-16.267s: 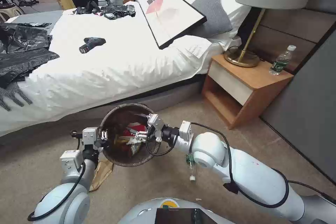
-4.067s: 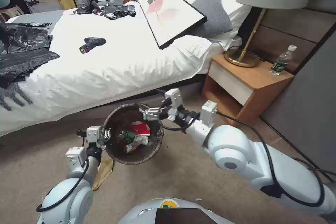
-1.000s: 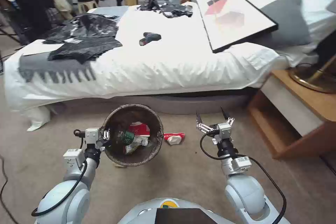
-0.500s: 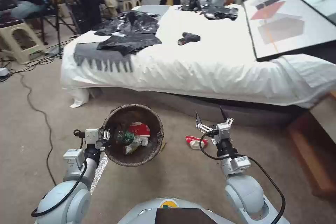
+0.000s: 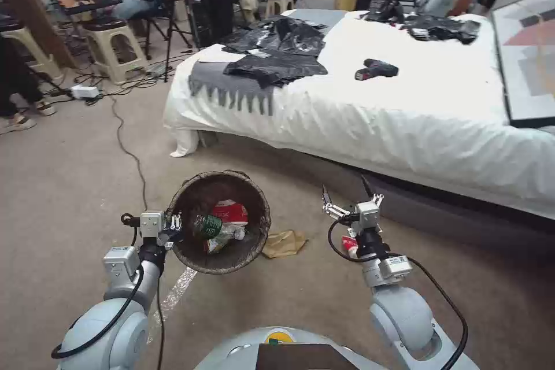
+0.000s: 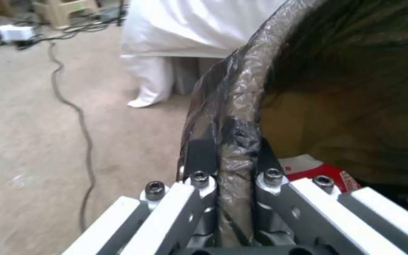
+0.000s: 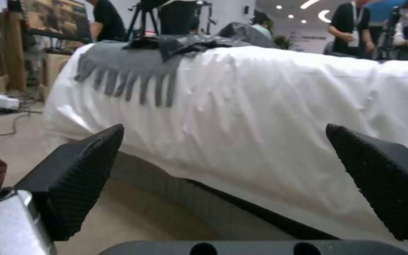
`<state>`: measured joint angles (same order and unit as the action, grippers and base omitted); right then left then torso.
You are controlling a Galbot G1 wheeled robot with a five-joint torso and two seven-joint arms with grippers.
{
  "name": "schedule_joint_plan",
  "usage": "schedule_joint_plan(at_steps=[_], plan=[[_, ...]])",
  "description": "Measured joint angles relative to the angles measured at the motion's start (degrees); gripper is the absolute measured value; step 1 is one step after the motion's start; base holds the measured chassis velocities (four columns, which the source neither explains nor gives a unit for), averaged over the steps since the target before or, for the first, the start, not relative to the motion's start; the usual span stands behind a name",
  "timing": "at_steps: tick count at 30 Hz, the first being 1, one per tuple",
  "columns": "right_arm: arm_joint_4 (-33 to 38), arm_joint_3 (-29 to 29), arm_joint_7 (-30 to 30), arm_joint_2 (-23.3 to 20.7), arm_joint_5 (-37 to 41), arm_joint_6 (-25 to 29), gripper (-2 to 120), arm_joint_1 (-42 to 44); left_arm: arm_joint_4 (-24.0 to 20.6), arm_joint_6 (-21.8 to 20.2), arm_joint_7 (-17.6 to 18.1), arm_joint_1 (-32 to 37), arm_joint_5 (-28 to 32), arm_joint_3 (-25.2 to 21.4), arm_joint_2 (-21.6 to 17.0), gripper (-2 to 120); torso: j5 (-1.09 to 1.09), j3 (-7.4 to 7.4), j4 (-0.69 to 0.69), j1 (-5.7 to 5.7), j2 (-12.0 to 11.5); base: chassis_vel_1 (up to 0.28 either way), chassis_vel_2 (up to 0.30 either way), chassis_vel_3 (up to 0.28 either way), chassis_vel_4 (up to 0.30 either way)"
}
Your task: Pick up the trash bin, then pick up the garbage from the floor and place it into the trash bin.
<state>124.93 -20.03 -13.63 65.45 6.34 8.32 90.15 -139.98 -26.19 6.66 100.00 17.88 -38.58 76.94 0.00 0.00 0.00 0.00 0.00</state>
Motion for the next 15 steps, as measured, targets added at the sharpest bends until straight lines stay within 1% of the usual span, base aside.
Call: schedule_joint_plan(at_steps=[5,10,13,15], plan=[[-0.1,-0.6,-0.3,-0.2,0.7,-0.3,100,0.0,0.0,0.6,0.0,0.0,-0.2,-0.1,-0.1,3,0.01,0.0,0.02,0.0,0.0,0.078,0.071,0.071,0.073],[-0.1,-0.9,-0.8,-0.6,1.5,-0.8,100,0.1,0.1,0.7,0.0,-0.1,-0.2,-0.1,-0.1,3,0.01,0.0,-0.02,0.0,0.0,0.001,0.006,0.011,0.002],[-0.1,-1.5,-1.0,-0.7,2.1,-1.2,100,0.4,0.1,0.7,0.0,-0.1,-0.2,-0.1,-0.1,3,0.01,0.0,-0.01,0.0,0.0,0.0,0.0,0.0,0.0],[0.1,-2.4,-1.1,-1.1,4.0,-1.6,100,1.3,0.1,0.7,0.0,-0.2,-0.2,-0.1,-0.1,3,0.01,0.0,0.0,0.0,0.0,0.0,0.0,0.0,0.0]])
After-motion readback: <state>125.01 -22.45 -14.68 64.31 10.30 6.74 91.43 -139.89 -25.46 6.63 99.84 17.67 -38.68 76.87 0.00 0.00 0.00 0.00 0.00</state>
